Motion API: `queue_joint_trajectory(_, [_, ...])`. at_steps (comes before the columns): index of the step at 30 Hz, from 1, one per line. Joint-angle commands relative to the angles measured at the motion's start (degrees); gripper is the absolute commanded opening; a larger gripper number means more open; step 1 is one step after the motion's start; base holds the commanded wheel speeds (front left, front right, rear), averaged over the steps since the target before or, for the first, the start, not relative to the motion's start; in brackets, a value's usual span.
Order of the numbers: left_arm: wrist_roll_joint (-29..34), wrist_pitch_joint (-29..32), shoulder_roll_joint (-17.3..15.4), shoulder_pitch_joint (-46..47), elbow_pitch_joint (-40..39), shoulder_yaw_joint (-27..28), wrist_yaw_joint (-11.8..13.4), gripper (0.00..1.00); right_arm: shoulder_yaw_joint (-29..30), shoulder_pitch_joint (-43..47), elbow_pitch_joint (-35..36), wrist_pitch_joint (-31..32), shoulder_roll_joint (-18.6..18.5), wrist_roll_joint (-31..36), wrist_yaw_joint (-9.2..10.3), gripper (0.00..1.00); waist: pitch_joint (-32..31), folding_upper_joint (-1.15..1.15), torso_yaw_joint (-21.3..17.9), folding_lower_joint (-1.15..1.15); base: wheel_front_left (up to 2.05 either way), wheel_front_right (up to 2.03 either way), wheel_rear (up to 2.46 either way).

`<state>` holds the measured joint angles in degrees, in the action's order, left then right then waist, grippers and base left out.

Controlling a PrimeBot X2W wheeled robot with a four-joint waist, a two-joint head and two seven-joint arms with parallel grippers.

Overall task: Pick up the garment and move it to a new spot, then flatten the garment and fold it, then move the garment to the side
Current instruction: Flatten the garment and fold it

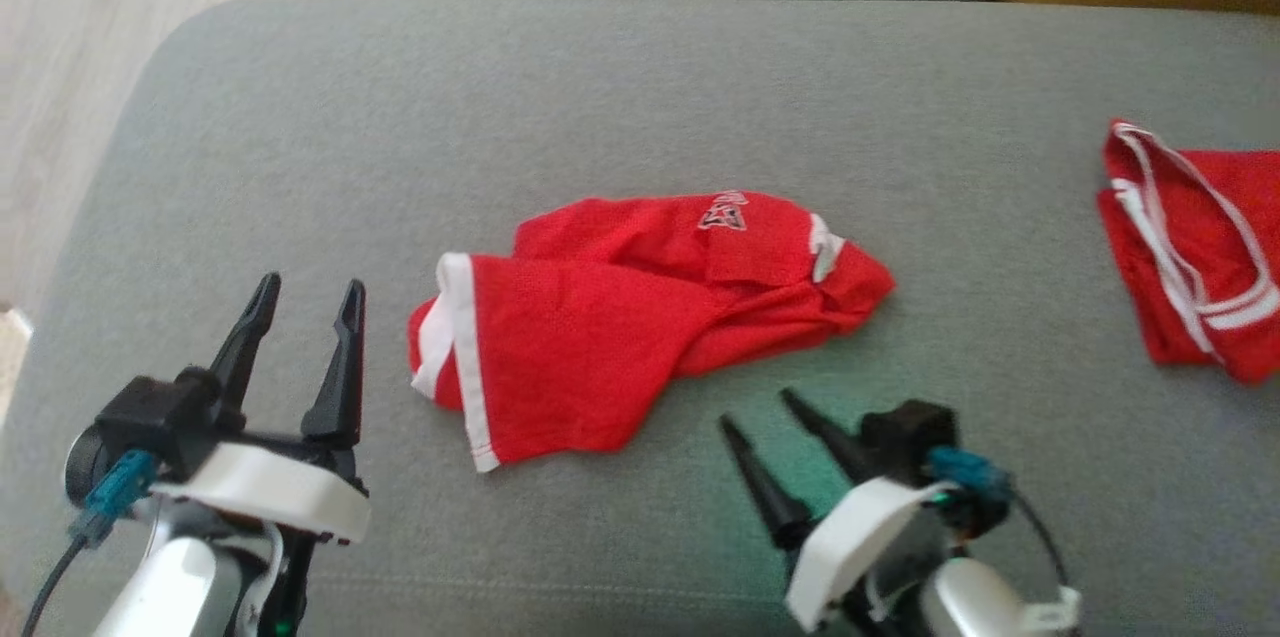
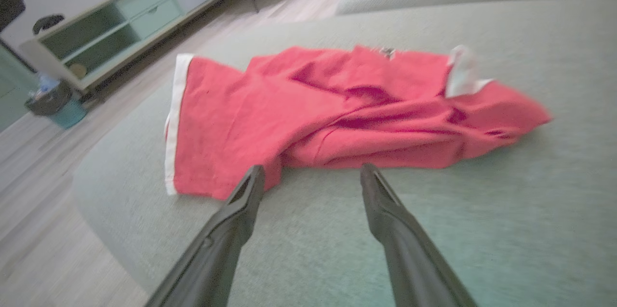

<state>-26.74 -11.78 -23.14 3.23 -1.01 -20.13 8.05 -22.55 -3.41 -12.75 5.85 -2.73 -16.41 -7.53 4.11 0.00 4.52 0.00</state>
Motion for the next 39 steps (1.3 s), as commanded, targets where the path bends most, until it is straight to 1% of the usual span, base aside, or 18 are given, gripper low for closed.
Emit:
queue_joint_trajectory(1, [0.5,-0.73,-0.72,3.94,-1.2,1.9,-0.11,1.0,-4.19,-3.99,-1.15,-1.16,-0.15,-1.75,0.04,1.0,1.27,0.0,2.21,0.0,0.0,0.0,0.0])
queue_joint_trajectory(5, [0.66,-1.2,0.01,4.94,-0.52,1.36,-0.4,1.0,-9.8,-7.86,-7.7,-3.43,-0.15,-7.35,0.04,1.0,2.4,0.0,4.61,0.0,0.0,0.0,0.0])
queue_joint_trajectory(7, [0.69,-1.47,0.35,5.41,-0.06,1.21,-0.58,1.0,-11.72,-10.02,-11.02,-4.36,-0.15,-9.84,0.04,1.0,2.95,0.0,5.58,0.0,0.0,0.0,0.0])
queue_joint_trajectory(11, [0.77,-1.94,1.04,6.27,0.8,0.89,-0.99,1.0,-15.05,-14.09,-16.47,-5.66,-0.15,-16.95,0.04,1.0,4.02,0.0,7.04,0.0,0.0,0.0,0.0])
queue_joint_trajectory(12, [0.77,-1.94,1.04,6.27,0.8,0.89,-0.99,1.0,-15.05,-14.09,-16.47,-5.66,-0.15,-16.95,0.04,1.0,4.02,0.0,7.04,0.0,0.0,0.0,0.0])
queue_joint_trajectory(14, [0.77,-2.15,1.23,6.61,1.22,0.9,-1.21,1.0,-16.96,-16.47,-19.31,-6.19,-0.15,-17.92,0.04,1.0,4.42,0.0,7.39,0.0,0.0,0.0,0.0])
queue_joint_trajectory(15, [0.86,-2.33,1.39,6.91,1.51,0.93,-1.34,1.0,-18.9,-18.59,-21.51,-6.99,-0.15,-18.82,0.04,1.0,4.74,0.0,7.55,0.0,0.0,0.0,0.0])
queue_joint_trajectory(16, [0.9,-2.41,1.46,7.01,1.63,0.97,-1.37,1.0,-19.7,-19.4,-22.55,-7.25,-0.15,-19.38,0.04,0.85,4.85,0.0,7.57,0.0,0.0,0.0,0.0])
queue_joint_trajectory(17, [0.95,-2.48,1.52,7.11,1.71,1.02,-1.38,1.0,-20.47,-20.18,-23.32,-7.68,-0.15,-19.9,0.04,0.27,5.0,0.0,7.56,0.0,0.0,0.0,0.0])
queue_joint_trajectory(18, [0.98,-2.54,1.63,7.23,1.75,1.04,-1.4,1.0,-21.08,-20.97,-24.08,-8.23,-0.15,-20.22,0.04,0.0,5.12,0.0,7.56,0.0,0.0,0.0,0.0])
queue_joint_trajectory(21, [1.12,-2.71,1.91,7.46,1.82,1.17,-1.37,1.0,-22.62,-22.77,-25.15,-9.9,-0.15,-21.29,0.04,0.0,5.27,0.0,7.25,0.0,0.0,0.0,0.0])
queue_joint_trajectory(24, [1.15,-2.85,2.07,7.36,1.75,1.52,-1.3,1.0,-23.43,-23.65,-24.75,-11.14,-0.15,-21.98,0.04,0.0,5.12,0.0,6.46,0.0,0.0,0.0,0.0])
queue_joint_trajectory(28, [1.33,-2.99,2.14,7.05,1.57,1.88,-1.39,1.0,-22.33,-24.32,-23.2,-12.32,-0.15,-21.36,0.04,0.0,4.81,0.0,4.85,0.0,0.0,0.0,0.0])
queue_joint_trajectory(32, [1.56,-3.07,2.19,6.8,1.24,2.26,-1.37,1.0,-17.87,-25.17,-21.14,-12.54,-0.89,-19.15,0.04,0.0,4.75,0.0,2.99,0.0,0.0,0.0,0.0])
queue_joint_trajectory(39, [2.09,-3.14,2.28,7.19,0.68,2.47,-1.71,1.0,-5.82,-26.36,-16.38,-9.27,-4.19,-15.35,0.04,0.0,5.49,0.0,0.62,0.0,0.0,0.0,0.0])
